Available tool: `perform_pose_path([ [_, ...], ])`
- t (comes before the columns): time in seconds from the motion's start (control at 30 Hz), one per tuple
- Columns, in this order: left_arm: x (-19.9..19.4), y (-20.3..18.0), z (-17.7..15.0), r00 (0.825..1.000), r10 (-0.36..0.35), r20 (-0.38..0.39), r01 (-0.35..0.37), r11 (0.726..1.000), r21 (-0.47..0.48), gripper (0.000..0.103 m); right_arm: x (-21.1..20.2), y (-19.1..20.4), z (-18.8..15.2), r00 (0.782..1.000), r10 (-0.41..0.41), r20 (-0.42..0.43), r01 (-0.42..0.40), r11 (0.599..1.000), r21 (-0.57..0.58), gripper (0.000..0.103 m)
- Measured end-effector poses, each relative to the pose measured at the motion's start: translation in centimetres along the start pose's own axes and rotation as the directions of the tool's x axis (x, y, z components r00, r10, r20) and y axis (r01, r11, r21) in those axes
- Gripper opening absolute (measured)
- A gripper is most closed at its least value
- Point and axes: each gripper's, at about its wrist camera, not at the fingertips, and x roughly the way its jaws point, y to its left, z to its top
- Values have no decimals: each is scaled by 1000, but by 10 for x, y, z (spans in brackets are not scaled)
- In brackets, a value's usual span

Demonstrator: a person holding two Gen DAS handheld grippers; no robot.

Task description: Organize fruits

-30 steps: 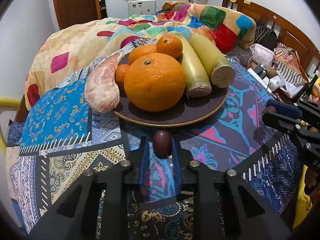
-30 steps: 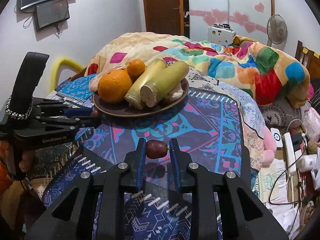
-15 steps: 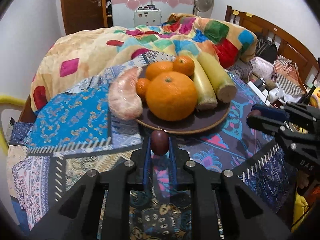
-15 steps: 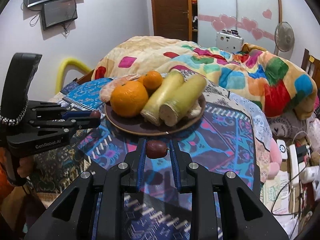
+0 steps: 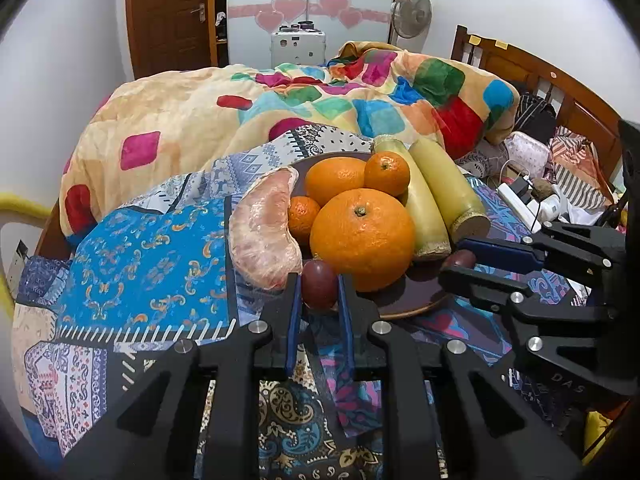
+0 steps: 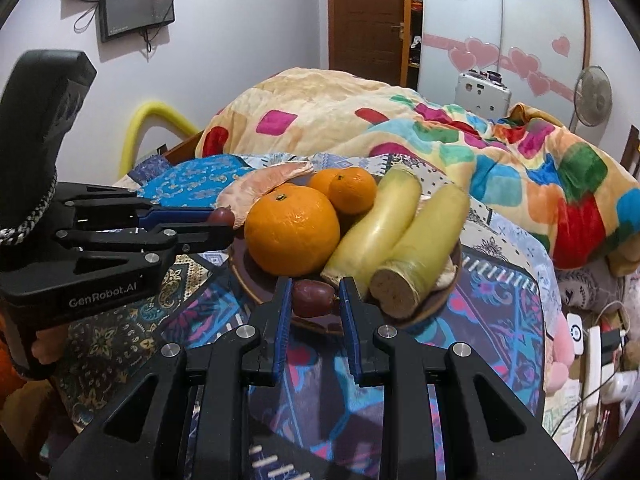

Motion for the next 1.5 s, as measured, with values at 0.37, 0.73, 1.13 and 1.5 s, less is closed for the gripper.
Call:
perform_pose_path([
  [0.37, 9, 4, 1, 1000, 1, -12, -1, 1000, -11, 19, 6, 7, 7, 1000, -18, -2, 18, 999, -37, 22],
  [0.73, -3, 4, -1, 1000, 12, 23, -11, 1000, -18, 26, 1, 5, 9, 1000, -8, 18, 8, 1000, -19, 27],
  [1.13, -128, -22, -6, 960, 53, 274, -48, 999, -25, 26, -98, 10, 17, 979, -52, 195, 44, 998, 45, 27],
  [1.5, -254, -57, -44, 852, 119, 509, -102, 993, -61, 51, -228, 54, 0, 882, -103, 459, 75, 994, 79, 51],
])
